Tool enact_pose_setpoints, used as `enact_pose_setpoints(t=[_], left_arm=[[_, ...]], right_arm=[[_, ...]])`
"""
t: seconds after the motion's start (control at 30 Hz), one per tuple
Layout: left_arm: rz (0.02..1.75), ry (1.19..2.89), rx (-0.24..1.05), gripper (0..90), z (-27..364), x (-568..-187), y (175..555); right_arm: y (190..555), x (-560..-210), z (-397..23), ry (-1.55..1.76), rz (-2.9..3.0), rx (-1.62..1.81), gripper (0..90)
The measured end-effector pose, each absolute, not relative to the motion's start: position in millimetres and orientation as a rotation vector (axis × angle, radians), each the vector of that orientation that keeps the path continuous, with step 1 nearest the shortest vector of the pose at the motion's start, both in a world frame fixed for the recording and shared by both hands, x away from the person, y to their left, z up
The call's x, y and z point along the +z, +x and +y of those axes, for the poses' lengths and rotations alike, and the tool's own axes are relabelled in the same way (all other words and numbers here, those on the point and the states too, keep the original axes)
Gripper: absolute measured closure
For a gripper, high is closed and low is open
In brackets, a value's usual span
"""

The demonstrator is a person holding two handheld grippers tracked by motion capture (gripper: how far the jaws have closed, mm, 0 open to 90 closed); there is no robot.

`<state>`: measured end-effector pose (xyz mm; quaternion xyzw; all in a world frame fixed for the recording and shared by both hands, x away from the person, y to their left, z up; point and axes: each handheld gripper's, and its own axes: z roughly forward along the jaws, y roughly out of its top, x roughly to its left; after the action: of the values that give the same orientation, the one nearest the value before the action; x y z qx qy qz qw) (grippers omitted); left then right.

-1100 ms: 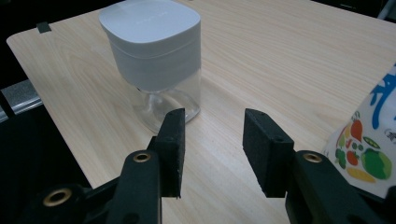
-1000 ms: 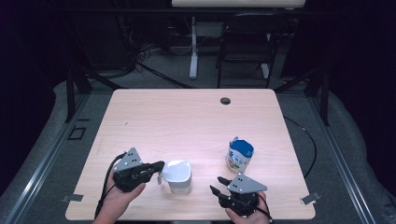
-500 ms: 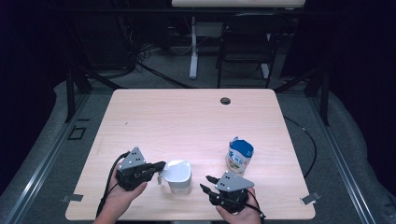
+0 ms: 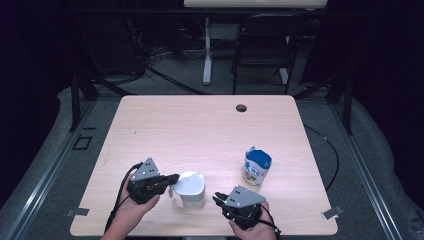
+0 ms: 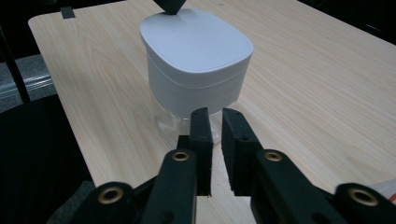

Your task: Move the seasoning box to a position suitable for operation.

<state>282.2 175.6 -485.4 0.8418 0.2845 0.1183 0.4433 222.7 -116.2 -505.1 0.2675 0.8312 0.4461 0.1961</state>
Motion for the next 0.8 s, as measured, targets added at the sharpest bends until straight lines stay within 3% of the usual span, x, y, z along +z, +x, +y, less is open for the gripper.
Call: enact_pose_setpoints(t=[0.13,0.8], left_arm=[[0.699,2.089,0.302,90.0,175.1,-485.6,282.2],[0.692,2.111,0.323,90.0,174.9,-483.9,281.3]], right_arm=[[224.0,-505.2,-116.3,0.745,2.339,1.242,90.0],[231.9,-503.0,-114.1,0.755,2.322,1.252,90.0]])
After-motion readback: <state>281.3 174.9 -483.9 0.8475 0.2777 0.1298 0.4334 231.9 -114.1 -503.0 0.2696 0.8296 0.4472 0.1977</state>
